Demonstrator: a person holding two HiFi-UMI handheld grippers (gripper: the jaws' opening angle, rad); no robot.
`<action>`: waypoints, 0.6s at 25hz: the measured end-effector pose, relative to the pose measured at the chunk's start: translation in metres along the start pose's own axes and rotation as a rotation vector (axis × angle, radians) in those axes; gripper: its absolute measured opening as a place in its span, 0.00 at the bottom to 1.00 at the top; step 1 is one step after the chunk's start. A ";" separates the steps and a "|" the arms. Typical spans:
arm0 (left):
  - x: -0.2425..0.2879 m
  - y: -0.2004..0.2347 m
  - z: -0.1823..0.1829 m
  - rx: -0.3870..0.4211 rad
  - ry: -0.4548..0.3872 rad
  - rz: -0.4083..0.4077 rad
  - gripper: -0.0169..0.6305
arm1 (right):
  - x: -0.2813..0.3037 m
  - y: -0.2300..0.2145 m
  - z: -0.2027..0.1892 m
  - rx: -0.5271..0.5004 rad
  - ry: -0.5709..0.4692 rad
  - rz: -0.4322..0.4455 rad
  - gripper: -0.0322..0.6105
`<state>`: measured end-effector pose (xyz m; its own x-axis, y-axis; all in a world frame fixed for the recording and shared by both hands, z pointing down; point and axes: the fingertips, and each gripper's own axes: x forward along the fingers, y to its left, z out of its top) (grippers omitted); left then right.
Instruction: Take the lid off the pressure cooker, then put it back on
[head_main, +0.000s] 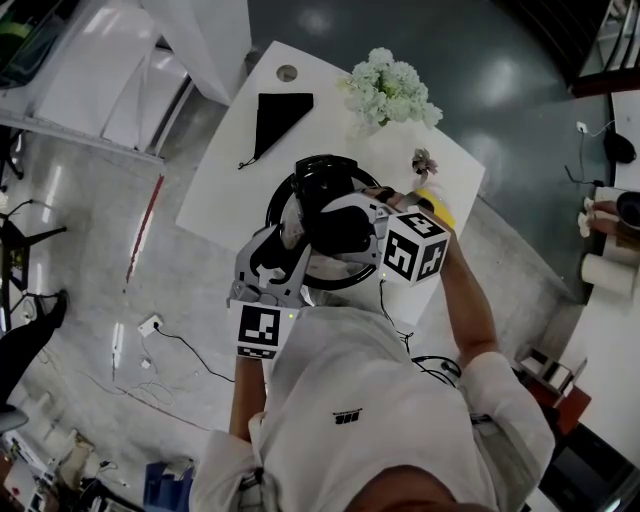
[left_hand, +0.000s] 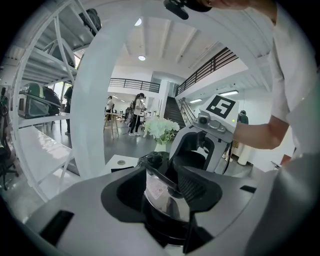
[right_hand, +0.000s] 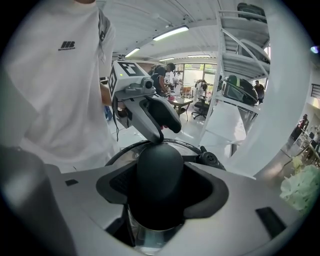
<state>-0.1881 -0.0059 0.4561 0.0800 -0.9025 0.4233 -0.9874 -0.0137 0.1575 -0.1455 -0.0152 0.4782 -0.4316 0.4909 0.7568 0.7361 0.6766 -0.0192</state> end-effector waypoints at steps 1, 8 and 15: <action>0.000 0.000 0.000 0.000 0.000 0.001 0.35 | 0.000 0.000 0.000 0.001 -0.004 0.000 0.48; 0.000 0.003 0.001 0.009 0.000 0.002 0.35 | 0.000 0.000 0.001 0.008 -0.006 0.000 0.48; -0.002 0.004 0.003 0.016 -0.006 0.000 0.35 | 0.001 0.000 0.001 0.028 0.005 -0.016 0.48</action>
<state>-0.1925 -0.0051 0.4534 0.0791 -0.9050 0.4181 -0.9895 -0.0203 0.1434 -0.1463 -0.0146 0.4780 -0.4404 0.4778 0.7601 0.7143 0.6994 -0.0257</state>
